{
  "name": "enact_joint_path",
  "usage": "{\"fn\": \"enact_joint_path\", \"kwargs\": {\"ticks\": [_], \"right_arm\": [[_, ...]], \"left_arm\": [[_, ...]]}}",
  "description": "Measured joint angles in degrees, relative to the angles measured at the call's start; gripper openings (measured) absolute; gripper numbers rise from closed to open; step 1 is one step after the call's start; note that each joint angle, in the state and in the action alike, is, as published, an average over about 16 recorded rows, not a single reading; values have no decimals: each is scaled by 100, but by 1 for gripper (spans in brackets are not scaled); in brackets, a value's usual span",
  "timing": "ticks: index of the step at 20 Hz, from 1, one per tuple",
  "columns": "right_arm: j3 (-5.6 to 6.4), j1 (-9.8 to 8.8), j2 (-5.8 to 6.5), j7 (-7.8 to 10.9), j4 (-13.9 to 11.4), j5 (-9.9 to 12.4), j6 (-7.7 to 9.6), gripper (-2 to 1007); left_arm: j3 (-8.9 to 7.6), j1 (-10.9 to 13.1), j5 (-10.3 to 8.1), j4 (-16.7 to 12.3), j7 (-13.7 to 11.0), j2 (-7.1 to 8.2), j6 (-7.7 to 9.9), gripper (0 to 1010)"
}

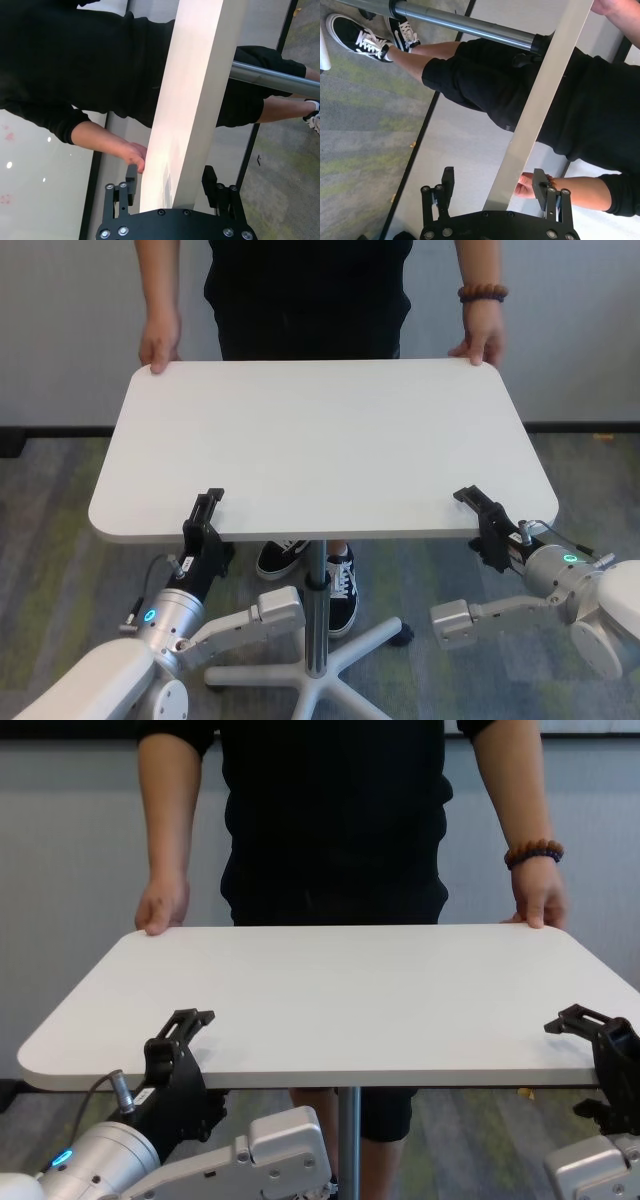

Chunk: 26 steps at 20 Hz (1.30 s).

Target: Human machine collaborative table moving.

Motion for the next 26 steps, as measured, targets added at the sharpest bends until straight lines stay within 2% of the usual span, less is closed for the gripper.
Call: {"fn": "enact_joint_path", "kwargs": {"ticks": [6,13,19,26], "right_arm": [[2,2,-1,-5,-3,3,0,989],[2,-43,16,5,-94,25,21,1001],[-7,-169,42,84,-364,54,94,1001],[-25,-426,75,254,-915,34,288,1001]], "left_arm": [[2,0,0,-3,-3,4,0,931],[-33,122,-25,-252,-47,99,27,998],[-145,439,-85,-814,-158,303,85,1001],[-397,1091,-239,-1706,-337,631,139,1002]]}}
